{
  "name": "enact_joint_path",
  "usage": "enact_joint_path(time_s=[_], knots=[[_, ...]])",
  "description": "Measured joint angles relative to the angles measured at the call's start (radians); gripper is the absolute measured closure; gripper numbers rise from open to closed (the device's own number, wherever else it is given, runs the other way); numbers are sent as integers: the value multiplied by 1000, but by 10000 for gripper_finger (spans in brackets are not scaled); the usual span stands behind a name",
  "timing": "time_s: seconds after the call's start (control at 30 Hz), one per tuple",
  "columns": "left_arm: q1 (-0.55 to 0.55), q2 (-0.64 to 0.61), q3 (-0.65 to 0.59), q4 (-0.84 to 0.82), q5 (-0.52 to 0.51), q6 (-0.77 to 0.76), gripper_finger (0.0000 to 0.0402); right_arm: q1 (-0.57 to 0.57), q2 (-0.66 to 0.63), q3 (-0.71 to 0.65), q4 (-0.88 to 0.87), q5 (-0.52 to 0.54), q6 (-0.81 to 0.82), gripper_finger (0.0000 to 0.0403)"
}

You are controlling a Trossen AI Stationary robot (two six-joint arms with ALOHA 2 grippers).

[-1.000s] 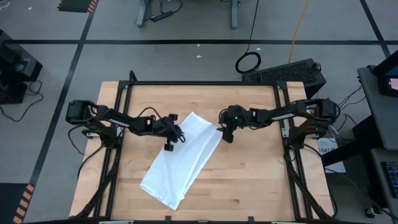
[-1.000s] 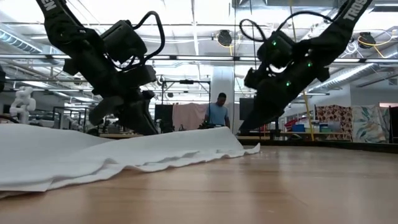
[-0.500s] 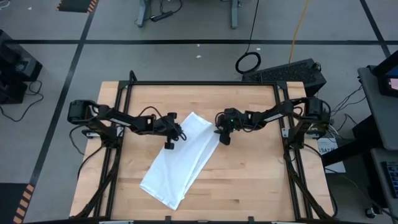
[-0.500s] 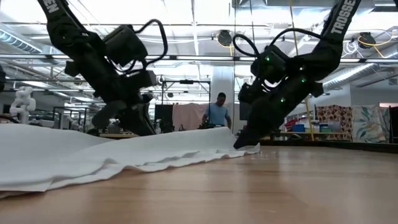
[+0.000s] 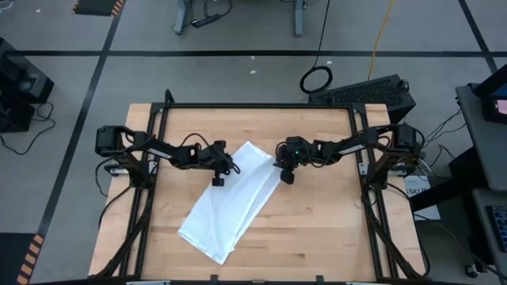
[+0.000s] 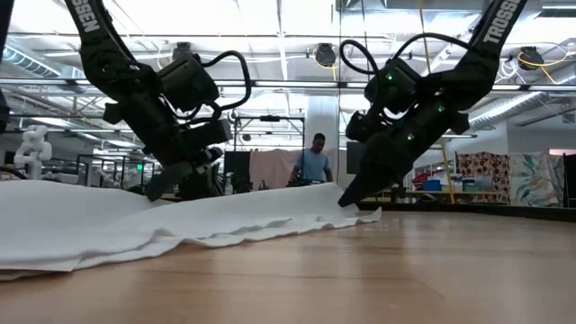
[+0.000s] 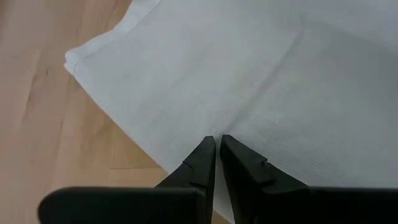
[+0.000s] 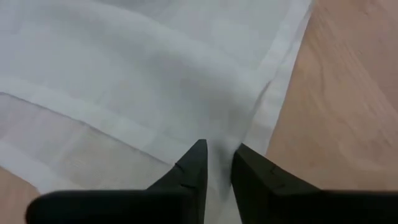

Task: Roll napkin
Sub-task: Fold the white table napkin

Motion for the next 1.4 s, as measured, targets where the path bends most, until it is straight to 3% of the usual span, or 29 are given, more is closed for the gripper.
enact_joint_path(time_s=[0.23, 0.43, 0.63, 0.9, 1.2, 1.4], knots=[[19, 0, 0, -4, 11, -1, 361, -3, -51, 0, -100, -2, -2, 395], [26, 0, -1, 0, 12, 7, 361, -15, -160, 0, -208, -9, 20, 396], [26, 2, -2, 20, 31, 23, 361, -54, -242, 1, -307, -144, 76, 400], [10, 4, 1, 61, 83, 20, 361, -104, -236, 34, -472, -187, 56, 400], [6, -4, 71, 72, 66, -17, 361, -131, -236, 34, -500, -180, 44, 399], [-19, 31, 86, 73, 118, -35, 361, -131, -236, 34, -525, -180, 37, 399]])
